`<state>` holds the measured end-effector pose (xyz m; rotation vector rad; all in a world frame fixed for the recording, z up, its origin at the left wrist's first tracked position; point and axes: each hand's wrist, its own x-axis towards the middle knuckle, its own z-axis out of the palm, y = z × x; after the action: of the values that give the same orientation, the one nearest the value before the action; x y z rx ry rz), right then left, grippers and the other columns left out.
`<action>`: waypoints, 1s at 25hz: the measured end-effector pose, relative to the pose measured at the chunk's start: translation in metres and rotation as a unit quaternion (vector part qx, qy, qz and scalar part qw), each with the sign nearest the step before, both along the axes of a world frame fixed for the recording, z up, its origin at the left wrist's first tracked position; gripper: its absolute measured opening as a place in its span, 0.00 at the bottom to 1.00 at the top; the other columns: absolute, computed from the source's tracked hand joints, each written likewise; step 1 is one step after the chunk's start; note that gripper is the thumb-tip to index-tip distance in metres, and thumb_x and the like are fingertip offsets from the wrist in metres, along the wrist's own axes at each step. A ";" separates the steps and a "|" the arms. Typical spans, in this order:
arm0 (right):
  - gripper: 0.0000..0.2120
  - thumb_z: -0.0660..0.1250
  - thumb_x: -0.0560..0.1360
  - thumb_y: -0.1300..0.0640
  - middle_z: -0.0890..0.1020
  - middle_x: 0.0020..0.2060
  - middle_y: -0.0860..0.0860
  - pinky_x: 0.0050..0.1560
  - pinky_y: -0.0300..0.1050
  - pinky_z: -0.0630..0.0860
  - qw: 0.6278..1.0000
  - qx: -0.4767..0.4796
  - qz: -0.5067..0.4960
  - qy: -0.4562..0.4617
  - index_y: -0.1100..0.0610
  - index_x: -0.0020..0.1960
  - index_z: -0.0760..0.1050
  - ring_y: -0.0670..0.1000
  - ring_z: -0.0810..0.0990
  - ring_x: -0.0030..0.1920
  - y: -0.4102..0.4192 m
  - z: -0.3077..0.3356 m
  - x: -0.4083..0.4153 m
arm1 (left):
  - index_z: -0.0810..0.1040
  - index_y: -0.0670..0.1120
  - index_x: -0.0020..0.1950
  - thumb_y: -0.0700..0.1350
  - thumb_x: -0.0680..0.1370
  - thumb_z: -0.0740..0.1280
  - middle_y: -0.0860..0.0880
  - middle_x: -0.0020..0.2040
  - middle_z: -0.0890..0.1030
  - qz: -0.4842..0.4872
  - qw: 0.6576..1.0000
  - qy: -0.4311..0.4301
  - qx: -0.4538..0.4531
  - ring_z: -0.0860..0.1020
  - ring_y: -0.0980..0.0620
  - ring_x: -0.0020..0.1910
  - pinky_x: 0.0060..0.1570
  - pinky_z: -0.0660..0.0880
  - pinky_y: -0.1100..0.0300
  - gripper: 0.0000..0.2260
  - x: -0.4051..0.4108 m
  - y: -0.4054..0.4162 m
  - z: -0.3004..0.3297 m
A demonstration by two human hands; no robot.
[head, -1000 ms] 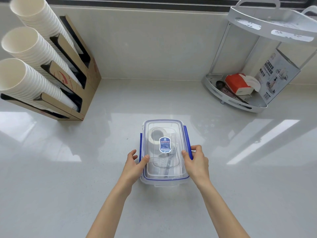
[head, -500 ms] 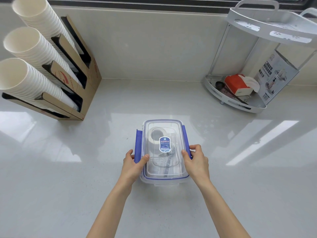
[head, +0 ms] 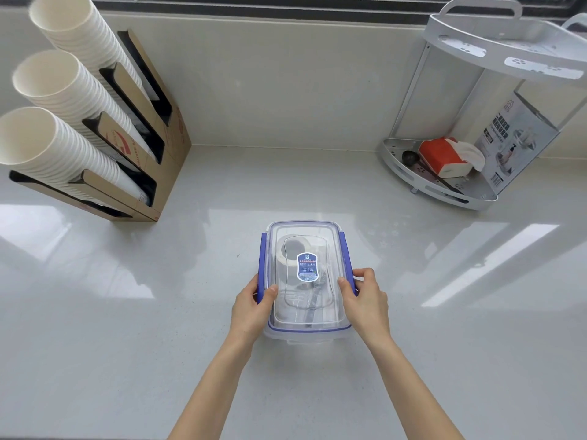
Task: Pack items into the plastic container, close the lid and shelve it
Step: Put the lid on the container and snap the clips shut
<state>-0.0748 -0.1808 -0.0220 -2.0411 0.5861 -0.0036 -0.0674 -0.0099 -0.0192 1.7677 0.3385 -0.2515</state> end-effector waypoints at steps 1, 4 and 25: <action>0.13 0.61 0.76 0.54 0.81 0.50 0.57 0.49 0.50 0.72 1.000 -0.001 0.001 0.001 0.59 0.57 0.67 0.54 0.74 0.43 0.000 0.000 0.000 | 0.74 0.45 0.59 0.42 0.77 0.60 0.46 0.52 0.80 0.004 0.999 -0.012 0.032 0.76 0.50 0.47 0.47 0.71 0.61 0.12 0.000 -0.003 0.000; 0.12 0.61 0.76 0.54 0.81 0.51 0.57 0.47 0.47 0.70 1.000 -0.003 0.002 0.002 0.59 0.56 0.67 0.54 0.74 0.43 0.000 0.001 0.000 | 0.72 0.45 0.61 0.42 0.77 0.58 0.42 0.55 0.78 0.006 0.993 -0.041 0.115 0.75 0.45 0.50 0.53 0.71 0.54 0.13 -0.002 -0.011 -0.002; 0.22 0.67 0.72 0.51 0.80 0.47 0.54 0.48 0.45 0.74 0.991 0.129 0.010 0.042 0.52 0.64 0.70 0.54 0.78 0.47 -0.019 0.010 -0.010 | 0.69 0.44 0.63 0.41 0.74 0.66 0.48 0.54 0.78 0.006 0.985 0.105 -0.138 0.78 0.55 0.41 0.37 0.76 0.59 0.18 0.017 0.007 0.007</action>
<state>-0.0848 -0.1994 -0.0115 -1.8023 0.5873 0.1632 -0.0507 -0.0030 -0.0122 1.4685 0.4427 -0.4560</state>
